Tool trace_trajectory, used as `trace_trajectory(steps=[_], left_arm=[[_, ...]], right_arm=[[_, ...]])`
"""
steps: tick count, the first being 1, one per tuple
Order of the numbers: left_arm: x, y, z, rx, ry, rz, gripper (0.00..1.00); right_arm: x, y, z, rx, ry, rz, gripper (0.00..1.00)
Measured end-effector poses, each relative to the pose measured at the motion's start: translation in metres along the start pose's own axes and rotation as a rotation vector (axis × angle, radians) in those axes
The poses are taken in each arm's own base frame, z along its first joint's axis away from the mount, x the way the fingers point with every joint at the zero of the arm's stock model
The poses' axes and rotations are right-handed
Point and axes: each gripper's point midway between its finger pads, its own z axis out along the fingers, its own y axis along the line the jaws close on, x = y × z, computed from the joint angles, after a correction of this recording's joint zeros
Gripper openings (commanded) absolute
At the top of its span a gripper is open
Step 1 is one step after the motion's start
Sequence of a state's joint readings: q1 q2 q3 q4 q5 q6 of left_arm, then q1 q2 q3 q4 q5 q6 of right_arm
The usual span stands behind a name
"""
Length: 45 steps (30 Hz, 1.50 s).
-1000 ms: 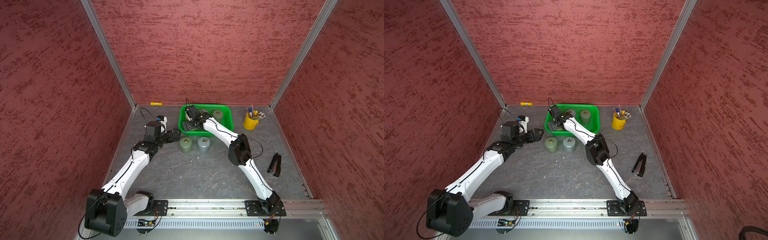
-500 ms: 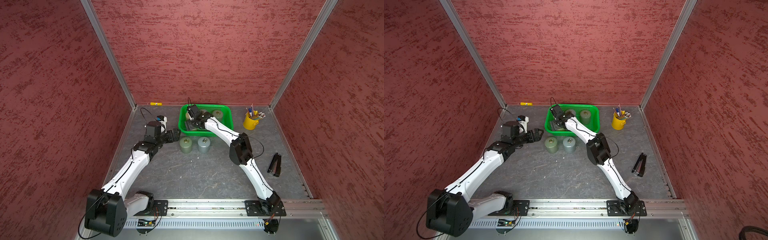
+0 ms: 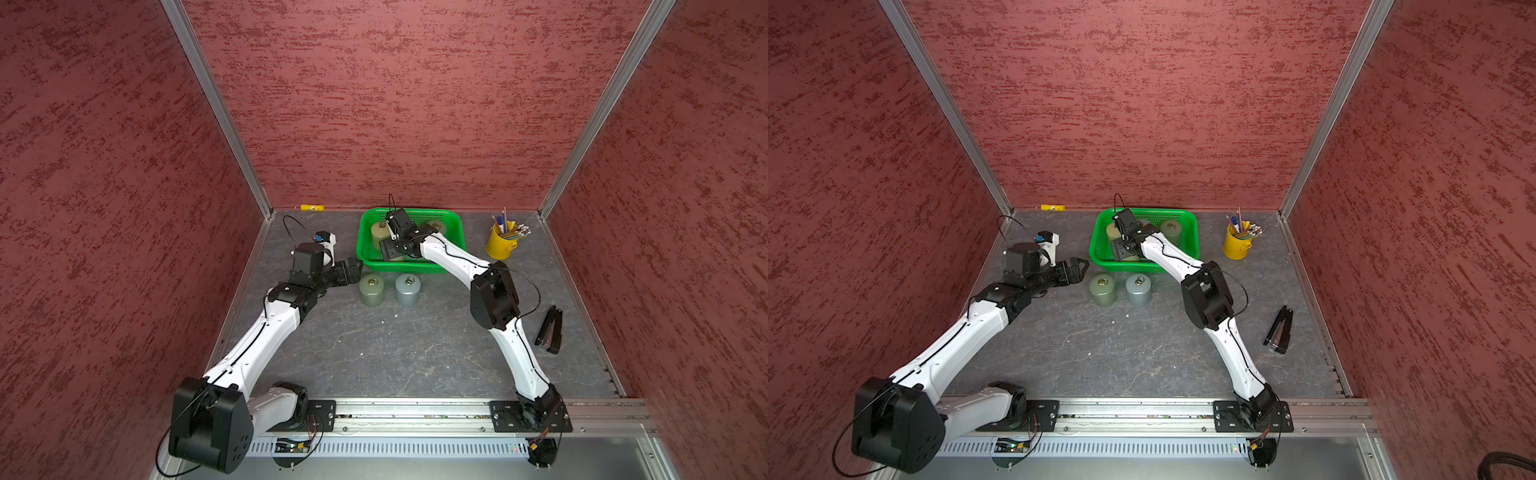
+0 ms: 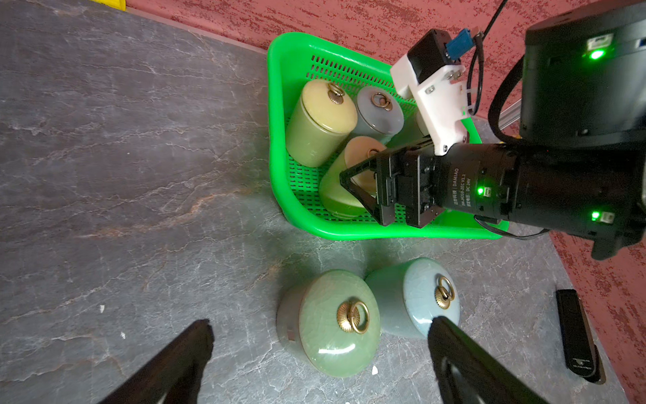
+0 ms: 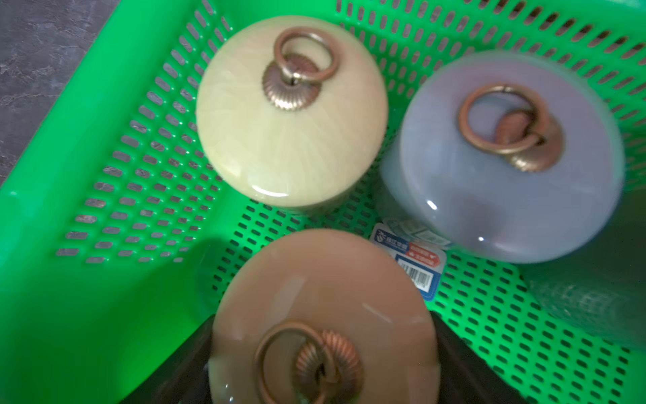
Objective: Take the tea canister out of the basket
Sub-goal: Pick up the tea canister from the basket.
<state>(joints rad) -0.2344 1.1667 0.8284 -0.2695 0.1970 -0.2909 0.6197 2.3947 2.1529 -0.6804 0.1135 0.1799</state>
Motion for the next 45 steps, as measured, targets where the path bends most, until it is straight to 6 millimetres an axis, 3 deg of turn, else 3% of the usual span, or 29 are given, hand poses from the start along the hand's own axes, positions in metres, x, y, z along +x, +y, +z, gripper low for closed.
trace_trajectory(steps=[3,5,14,26,32,39,45], left_arm=[[0.004,-0.003,0.003,0.007,0.014,0.014,1.0],[0.006,-0.006,0.004,0.018,0.024,0.025,1.0],[0.023,-0.051,0.016,0.158,0.105,0.143,1.0],[0.026,-0.069,0.019,0.224,0.131,0.176,1.0],[0.031,-0.077,0.022,0.243,0.149,0.208,1.0],[0.033,-0.082,0.021,0.26,0.149,0.236,1.0],[0.04,-0.099,0.019,0.315,0.155,0.287,1.0]], right_arm=[[0.003,-0.006,-0.002,0.007,-0.001,0.006,0.17],[0.005,-0.011,-0.004,0.014,0.0,0.01,0.0],[0.014,-0.026,-0.013,0.041,0.005,0.017,0.0],[0.025,-0.036,-0.039,0.062,0.013,-0.02,0.0],[0.015,-0.04,-0.073,0.071,-0.037,-0.034,0.0],[-0.001,-0.046,-0.134,0.068,-0.149,-0.032,0.0],[0.018,-0.055,-0.189,0.053,-0.22,-0.037,0.0]])
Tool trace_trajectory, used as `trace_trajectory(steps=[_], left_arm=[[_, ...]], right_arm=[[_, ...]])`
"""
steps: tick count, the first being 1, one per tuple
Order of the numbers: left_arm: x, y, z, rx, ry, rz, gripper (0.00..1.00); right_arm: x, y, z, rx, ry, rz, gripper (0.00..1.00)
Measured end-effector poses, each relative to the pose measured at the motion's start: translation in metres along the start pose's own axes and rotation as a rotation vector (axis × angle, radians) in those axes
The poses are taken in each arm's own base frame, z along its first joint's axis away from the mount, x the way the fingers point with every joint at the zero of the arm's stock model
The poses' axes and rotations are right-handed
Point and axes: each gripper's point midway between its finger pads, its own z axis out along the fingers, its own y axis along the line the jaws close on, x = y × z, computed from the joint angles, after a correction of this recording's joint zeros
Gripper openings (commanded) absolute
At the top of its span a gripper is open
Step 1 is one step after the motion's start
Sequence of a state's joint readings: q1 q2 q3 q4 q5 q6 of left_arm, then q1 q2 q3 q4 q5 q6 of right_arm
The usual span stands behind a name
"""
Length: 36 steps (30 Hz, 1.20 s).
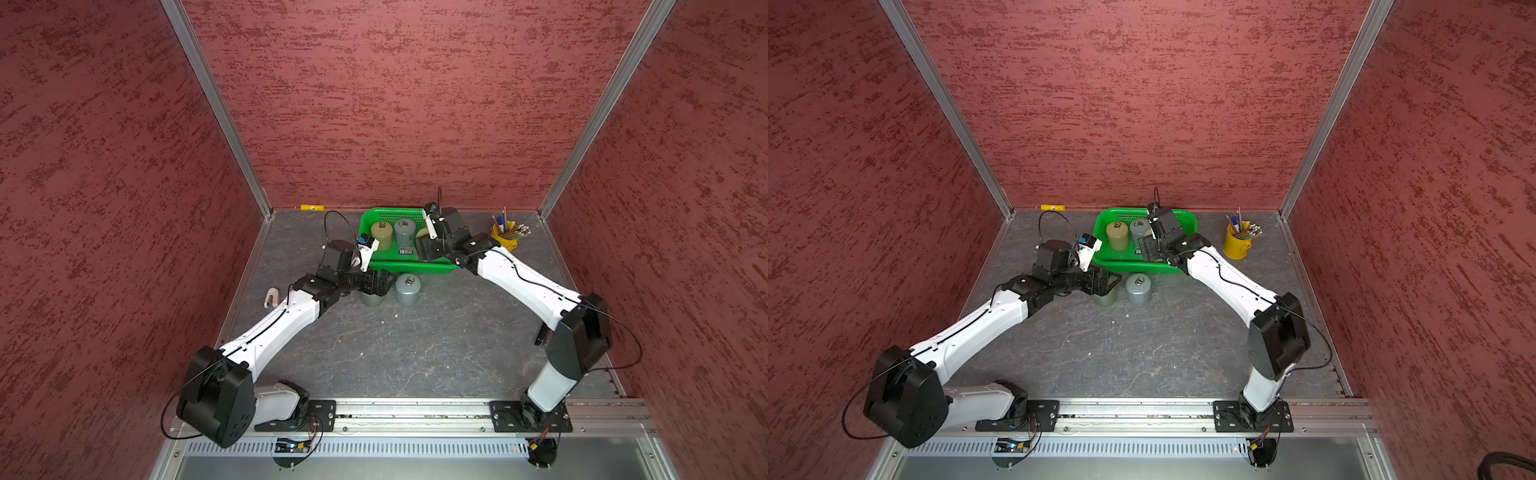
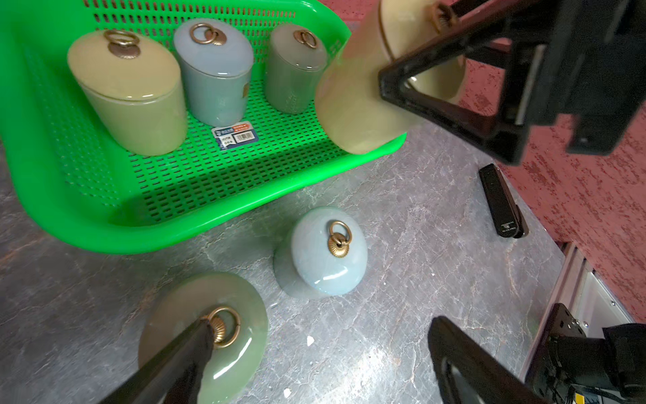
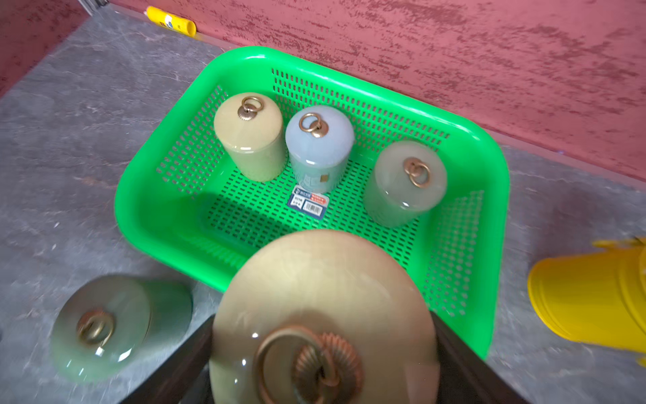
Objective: Take the tea canister out of the basket
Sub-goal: Pick up the tea canister from the basket, then place the tea canister at the center of the board.
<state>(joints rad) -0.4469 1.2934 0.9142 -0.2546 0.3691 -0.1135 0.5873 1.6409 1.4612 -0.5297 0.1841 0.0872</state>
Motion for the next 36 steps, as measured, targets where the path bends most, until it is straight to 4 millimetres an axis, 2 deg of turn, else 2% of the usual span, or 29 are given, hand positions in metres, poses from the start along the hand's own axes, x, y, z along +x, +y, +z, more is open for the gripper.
trace_trajectory(steps=[3,6,11,16,21,29,36], left_arm=[[0.001,-0.005,0.006,0.021,0.002,0.02,1.0],[0.006,-0.005,0.014,0.031,0.023,0.023,1.0],[0.012,-0.01,0.025,0.049,0.055,0.028,1.0],[0.014,-0.02,0.029,0.07,0.061,0.044,1.0],[0.016,-0.023,0.034,0.076,0.068,0.05,1.0],[0.02,-0.022,0.039,0.064,0.081,0.052,1.0],[0.02,-0.022,0.039,0.052,0.079,0.055,1.0]], right_arm=[[0.012,-0.004,-0.02,-0.006,-0.01,-0.022,0.0],[0.033,-0.007,-0.027,-0.007,0.01,-0.047,0.0],[0.088,-0.013,-0.022,0.001,0.109,-0.074,0.0],[0.125,-0.015,-0.013,0.002,0.185,-0.072,0.0],[0.134,-0.012,-0.005,-0.005,0.202,-0.049,0.0],[0.15,-0.009,0.024,0.005,0.25,-0.033,0.0],[0.155,-0.008,0.032,0.01,0.264,-0.021,0.0]])
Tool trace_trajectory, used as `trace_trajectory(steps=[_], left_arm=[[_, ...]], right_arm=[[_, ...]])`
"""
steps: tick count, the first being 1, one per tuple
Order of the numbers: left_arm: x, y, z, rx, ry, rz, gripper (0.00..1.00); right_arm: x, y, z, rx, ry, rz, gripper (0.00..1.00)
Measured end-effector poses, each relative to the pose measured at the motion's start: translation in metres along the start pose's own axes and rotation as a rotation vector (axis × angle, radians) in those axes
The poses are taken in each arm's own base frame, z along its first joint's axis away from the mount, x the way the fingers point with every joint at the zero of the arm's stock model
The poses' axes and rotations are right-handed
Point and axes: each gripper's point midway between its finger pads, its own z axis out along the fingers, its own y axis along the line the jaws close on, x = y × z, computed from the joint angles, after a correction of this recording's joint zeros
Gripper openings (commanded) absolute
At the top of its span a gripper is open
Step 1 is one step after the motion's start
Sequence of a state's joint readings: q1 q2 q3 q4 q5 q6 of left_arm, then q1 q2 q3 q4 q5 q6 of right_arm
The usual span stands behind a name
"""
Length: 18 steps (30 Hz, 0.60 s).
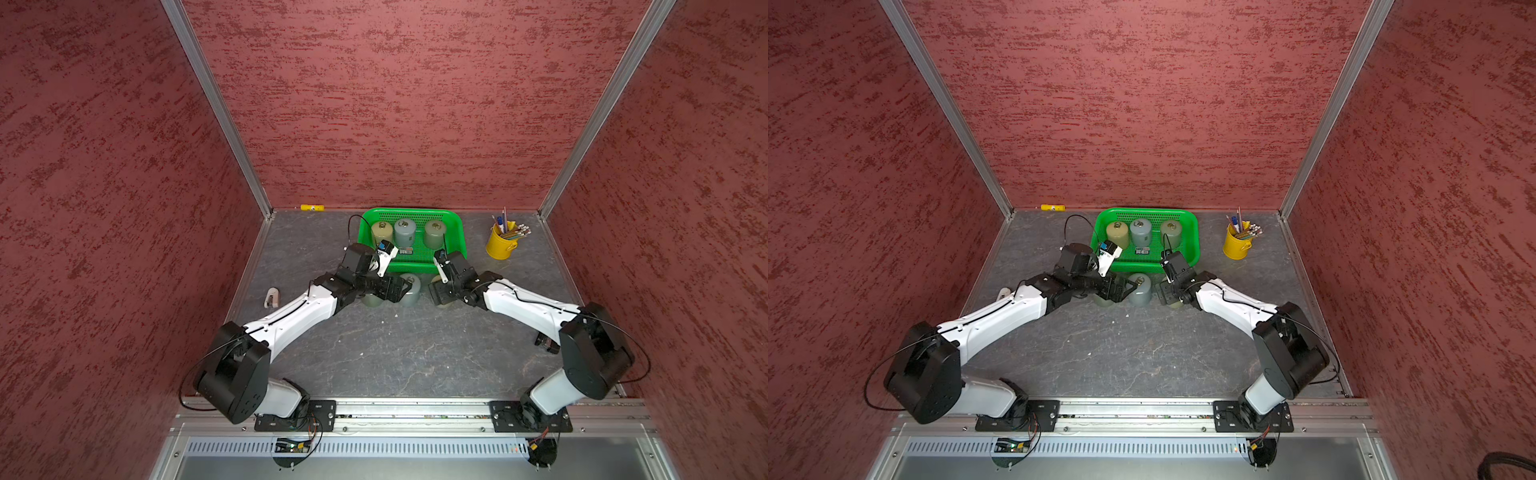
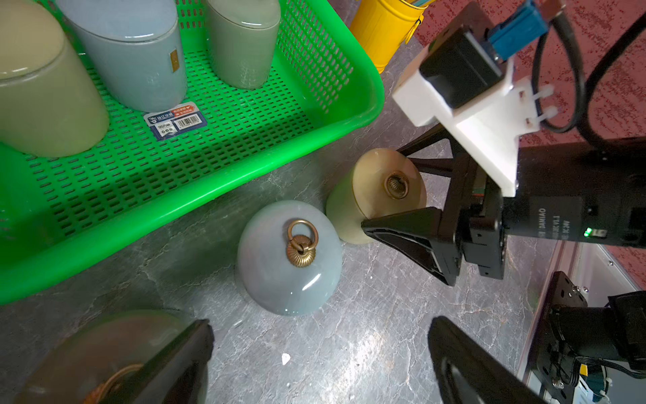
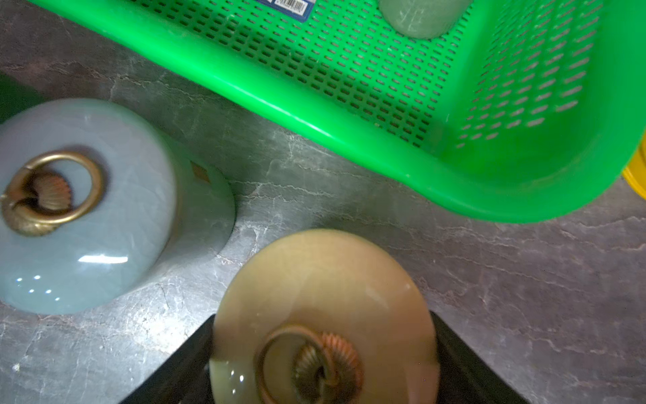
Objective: Take the tea canister out of the basket
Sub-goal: Place the tea canister at the center of the board.
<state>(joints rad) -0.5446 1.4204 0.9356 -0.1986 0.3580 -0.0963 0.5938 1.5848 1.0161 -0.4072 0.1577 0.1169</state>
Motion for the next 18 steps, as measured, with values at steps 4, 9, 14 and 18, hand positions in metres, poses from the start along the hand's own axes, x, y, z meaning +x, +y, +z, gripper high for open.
trace_trajectory(steps=[4,9,14,18], left_arm=[[0.0004,-0.0013,0.0005,0.0,0.001,0.003,1.0],[0.0007,-0.0013,0.0008,-0.002,0.002,0.004,1.0],[-0.0004,0.0005,0.0007,-0.013,-0.002,0.004,1.0],[-0.001,0.0016,0.0007,-0.02,-0.004,0.005,1.0]], right_arm=[[0.0015,0.0,0.0022,0.001,0.006,0.011,0.0],[0.0011,0.0003,0.0032,0.001,0.005,0.025,0.0],[-0.0011,0.0009,0.0053,0.0,-0.004,0.033,0.13],[-0.0012,0.001,0.0054,0.0,-0.004,0.034,0.33]])
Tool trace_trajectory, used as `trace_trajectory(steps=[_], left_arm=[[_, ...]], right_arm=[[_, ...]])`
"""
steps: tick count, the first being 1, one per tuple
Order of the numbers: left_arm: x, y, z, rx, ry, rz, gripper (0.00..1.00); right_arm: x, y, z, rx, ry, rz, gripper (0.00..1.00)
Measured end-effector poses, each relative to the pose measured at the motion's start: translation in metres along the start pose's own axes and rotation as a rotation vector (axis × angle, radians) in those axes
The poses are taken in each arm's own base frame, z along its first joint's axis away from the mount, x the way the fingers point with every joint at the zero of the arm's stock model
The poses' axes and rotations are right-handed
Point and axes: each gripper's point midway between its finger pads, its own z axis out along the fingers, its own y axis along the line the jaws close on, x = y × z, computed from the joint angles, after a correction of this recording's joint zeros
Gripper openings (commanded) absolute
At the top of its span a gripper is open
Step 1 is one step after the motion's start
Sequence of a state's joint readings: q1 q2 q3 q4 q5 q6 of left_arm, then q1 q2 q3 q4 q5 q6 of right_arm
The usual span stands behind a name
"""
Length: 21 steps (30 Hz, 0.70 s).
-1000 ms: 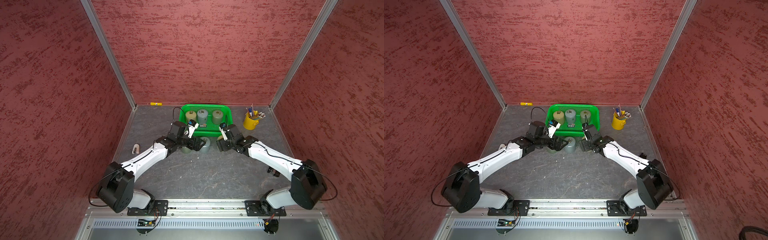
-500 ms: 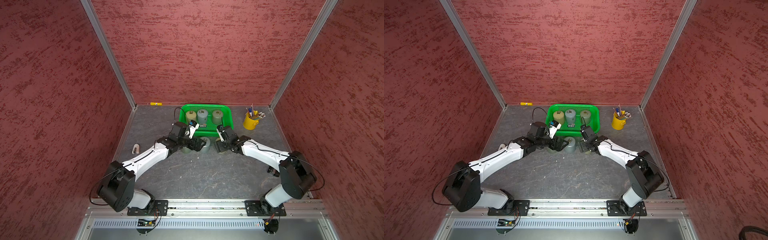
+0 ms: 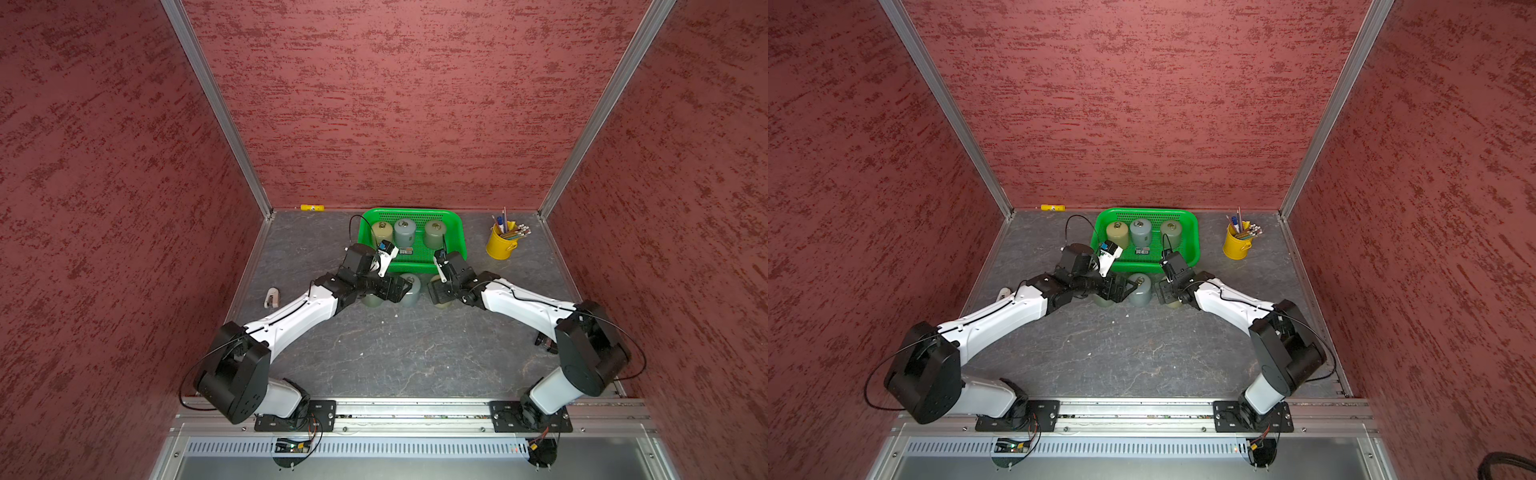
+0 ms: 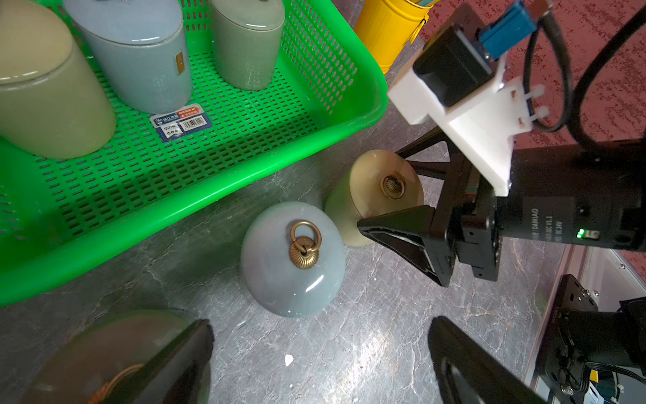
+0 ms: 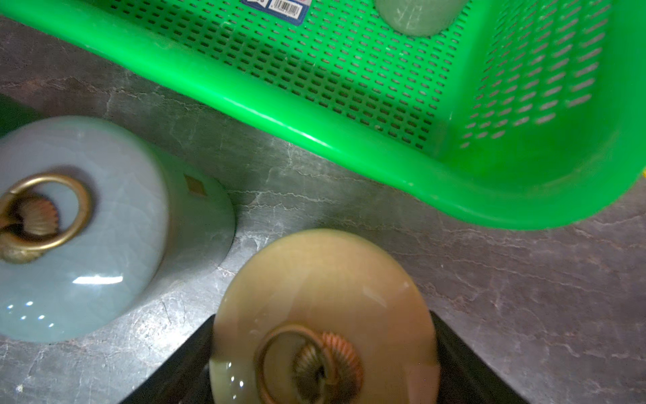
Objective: Take the tea canister out of the basket
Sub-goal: Place the tea canister at the center of the board.
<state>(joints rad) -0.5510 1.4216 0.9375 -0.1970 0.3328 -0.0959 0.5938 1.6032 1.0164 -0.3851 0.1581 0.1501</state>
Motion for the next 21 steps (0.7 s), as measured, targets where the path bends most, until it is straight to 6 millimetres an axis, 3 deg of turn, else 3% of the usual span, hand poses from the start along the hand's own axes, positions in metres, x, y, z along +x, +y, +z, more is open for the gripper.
trace_trajectory(steps=[7,15,21], left_arm=[[0.0,0.0003,0.0,-0.002,0.0,0.0,1.0],[-0.0005,0.0041,0.0,-0.024,-0.003,0.0,1.0],[-0.0006,0.0049,-0.0001,-0.028,-0.004,0.0,1.0]], right_arm=[[-0.0025,0.001,0.0029,0.0,0.001,0.002,0.73],[-0.005,0.0015,0.0062,0.002,-0.004,0.019,0.93],[-0.0037,0.0011,0.0085,0.006,0.001,0.022,0.99]])
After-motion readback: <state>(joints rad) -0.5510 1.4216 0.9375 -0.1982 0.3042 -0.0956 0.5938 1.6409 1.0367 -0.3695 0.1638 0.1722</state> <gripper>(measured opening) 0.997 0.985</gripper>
